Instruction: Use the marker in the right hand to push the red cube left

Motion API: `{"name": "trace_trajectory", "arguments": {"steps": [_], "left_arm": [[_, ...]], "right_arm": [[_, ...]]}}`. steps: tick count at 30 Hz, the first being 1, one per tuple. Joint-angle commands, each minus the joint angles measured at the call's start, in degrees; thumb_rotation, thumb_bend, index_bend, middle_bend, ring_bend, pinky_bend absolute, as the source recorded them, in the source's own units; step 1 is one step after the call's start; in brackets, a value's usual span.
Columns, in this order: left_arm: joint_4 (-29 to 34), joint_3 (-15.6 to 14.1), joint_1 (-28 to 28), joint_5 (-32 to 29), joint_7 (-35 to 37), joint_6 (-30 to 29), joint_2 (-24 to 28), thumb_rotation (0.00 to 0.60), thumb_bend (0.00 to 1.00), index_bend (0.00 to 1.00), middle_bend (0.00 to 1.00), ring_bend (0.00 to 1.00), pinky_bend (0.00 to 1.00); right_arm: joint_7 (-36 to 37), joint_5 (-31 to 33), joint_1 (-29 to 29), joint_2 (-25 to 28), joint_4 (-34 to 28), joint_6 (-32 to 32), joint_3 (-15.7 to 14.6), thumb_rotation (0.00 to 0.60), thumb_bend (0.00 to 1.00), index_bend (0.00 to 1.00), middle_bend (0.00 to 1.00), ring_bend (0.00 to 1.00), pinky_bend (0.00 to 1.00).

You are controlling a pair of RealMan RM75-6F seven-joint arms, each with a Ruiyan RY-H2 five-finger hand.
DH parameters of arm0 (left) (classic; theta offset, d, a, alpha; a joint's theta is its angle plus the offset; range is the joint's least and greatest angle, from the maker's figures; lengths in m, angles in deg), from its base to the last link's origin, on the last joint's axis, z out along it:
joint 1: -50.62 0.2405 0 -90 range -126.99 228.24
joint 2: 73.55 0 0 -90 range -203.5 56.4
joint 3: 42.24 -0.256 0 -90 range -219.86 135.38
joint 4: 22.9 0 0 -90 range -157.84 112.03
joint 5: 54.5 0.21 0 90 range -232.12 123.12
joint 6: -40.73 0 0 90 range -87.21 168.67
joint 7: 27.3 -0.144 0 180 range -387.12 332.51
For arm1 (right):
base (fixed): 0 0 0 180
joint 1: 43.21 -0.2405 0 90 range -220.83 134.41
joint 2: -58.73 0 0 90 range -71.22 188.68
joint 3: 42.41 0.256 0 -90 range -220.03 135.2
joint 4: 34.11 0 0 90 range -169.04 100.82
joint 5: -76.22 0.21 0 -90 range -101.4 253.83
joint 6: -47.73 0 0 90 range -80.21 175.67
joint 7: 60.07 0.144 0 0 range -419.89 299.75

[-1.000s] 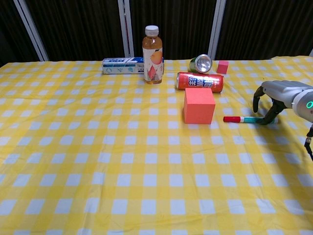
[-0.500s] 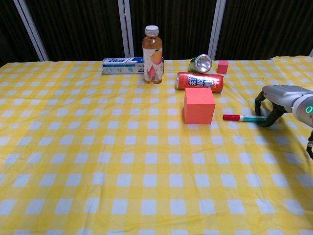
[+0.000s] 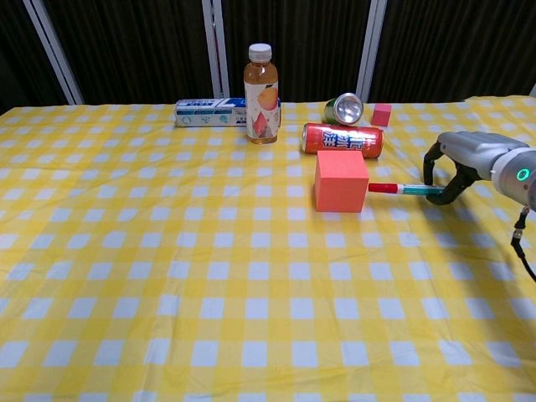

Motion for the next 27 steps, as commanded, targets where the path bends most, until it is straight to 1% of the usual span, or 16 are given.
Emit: {"name": "trace_trajectory", "arguments": {"steps": [1,8,14,20,27], "left_arm": [[0.03,0.0,-0.02,-0.03,0.06,0.04,0.04,0.6,0.0,0.0,0.0,0.0,0.0],[0.19,0.0,-0.07,-0.15,0.28,0.24,0.18,0.6,0.0,0.0,0.0,0.0,0.0],[0.32,-0.01,-0.13,-0.18,0.63,0.42,0.32,0.6,0.0,0.0,0.0,0.0,0.0],[0.38,-0.1,-0.16,-0.06,1.1,0.56,0.48,0.6,0.0,0.0,0.0,0.0,0.0],[0.4,-0.06,-0.28,-0.22,1.66,0.89,0.71,0.6,0.0,0.0,0.0,0.0,0.0]], "right_arm": [[-0.35,0.22,-0.37,0.25,-0.45,0.09,0.36,0.6,0.49,0.63,0.23,0.0,0.0],[-1.57,1.11,-1.29,-0.32,-1.05,-0.02,0.47,0.6,0.49,0.63,0.23,0.0,0.0],[-2.64,1.34,-2.72,-2.19,-0.78,0.08,0.62,0.6,0.49,0.63,0.23,0.0,0.0],[-3.37,1.53,-4.49,-4.18,0.09,0.18,1.39,0.6,0.49,0.63,0.23,0.0,0.0],[-4.28,0.93,-5.87,-5.58,-0.94,1.0,1.68,0.6,0.49,0.63,0.23,0.0,0.0]]}}
